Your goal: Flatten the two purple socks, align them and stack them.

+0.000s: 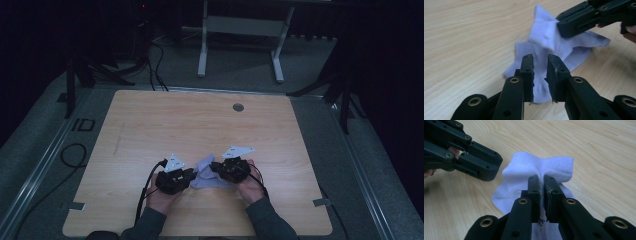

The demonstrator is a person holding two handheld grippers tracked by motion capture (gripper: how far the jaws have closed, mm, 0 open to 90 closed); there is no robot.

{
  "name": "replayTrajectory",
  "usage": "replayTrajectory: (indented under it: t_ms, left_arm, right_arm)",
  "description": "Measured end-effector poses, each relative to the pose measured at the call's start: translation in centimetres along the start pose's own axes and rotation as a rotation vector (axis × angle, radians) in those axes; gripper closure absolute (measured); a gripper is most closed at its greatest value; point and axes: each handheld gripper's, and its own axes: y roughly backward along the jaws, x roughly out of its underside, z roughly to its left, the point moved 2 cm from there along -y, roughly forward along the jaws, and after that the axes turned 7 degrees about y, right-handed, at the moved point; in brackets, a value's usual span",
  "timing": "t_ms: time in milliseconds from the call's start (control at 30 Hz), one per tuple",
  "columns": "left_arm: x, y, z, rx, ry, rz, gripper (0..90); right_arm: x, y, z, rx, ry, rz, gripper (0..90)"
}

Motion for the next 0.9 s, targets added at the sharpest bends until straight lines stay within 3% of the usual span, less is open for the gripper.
replayTrajectory:
  t_ms: [267,433,567,733,900]
  left_arm:
    - [0.0,-1.4,-0.3,0.018,0.001,0.036,73.0]
    - [0.0,-2.0,-0.3,0.013,0.005,0.047,87.5]
    - [0.0,-1.8,-0.3,0.009,0.006,0.04,88.6]
    - [-0.1,-1.7,-0.3,0.007,0.008,0.037,88.8]
    - [-0.1,-1.6,-0.2,0.004,0.008,0.036,88.8]
  right_arm:
    - [0.2,-0.5,0.2,-0.011,0.01,0.012,84.1]
    - [0.3,-0.7,0.3,-0.017,0.009,0.025,83.5]
    - [0.3,-0.6,0.4,-0.022,0.005,0.027,72.9]
    - [-0.2,0.9,0.1,-0.008,0.002,-0.017,65.4]
    - [0.0,3.4,-1.1,0.044,-0.027,-0.054,65.2]
